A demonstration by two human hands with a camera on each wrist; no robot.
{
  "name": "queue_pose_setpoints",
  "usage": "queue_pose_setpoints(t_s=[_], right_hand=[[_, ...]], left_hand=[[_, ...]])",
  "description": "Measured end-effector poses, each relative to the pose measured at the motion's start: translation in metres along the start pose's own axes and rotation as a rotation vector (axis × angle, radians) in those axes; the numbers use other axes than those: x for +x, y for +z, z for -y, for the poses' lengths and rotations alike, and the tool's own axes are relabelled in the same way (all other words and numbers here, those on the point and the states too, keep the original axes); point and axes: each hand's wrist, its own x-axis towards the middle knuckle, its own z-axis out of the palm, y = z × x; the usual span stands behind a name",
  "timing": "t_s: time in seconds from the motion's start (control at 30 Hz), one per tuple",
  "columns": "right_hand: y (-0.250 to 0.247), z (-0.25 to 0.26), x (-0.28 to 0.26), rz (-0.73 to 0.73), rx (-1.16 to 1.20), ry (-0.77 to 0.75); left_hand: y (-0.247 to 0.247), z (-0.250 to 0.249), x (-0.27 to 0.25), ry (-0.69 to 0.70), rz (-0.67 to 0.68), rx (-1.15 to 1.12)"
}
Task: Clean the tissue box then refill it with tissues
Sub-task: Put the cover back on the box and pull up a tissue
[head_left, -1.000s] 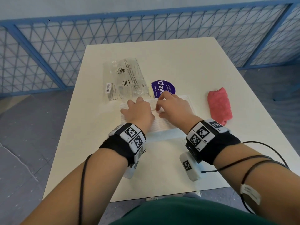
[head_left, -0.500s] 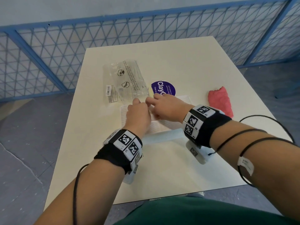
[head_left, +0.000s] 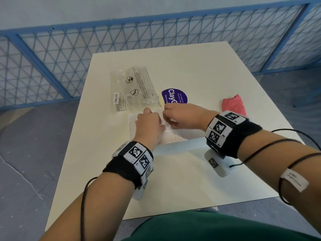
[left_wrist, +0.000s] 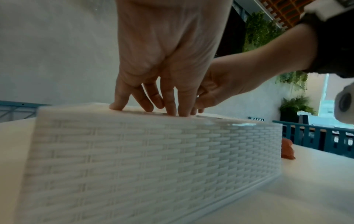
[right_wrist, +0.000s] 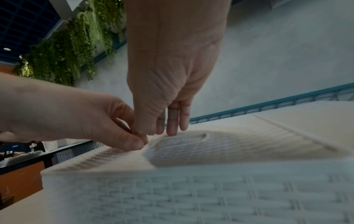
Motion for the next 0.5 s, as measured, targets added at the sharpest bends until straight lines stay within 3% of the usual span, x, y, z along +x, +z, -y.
queue_pose_setpoints(t_s=[0.1,0.2,0.5], right_hand=[[0.0,-0.001,0.001,0.049,0.039,0.044],[-0.002,0.003,0.0,0.065,-0.074,0.024],[-0.003,0.009,0.011,0.064,-0.34,-0.155]], left_hand=[[0.003,-0.005,-0.001,0.012,-0.011,0.075],[0.005,-0.005,-0.001,0.012,-0.029,0.079],[-0.001,0.006,-0.006,0.034,-0.111,-0.091]])
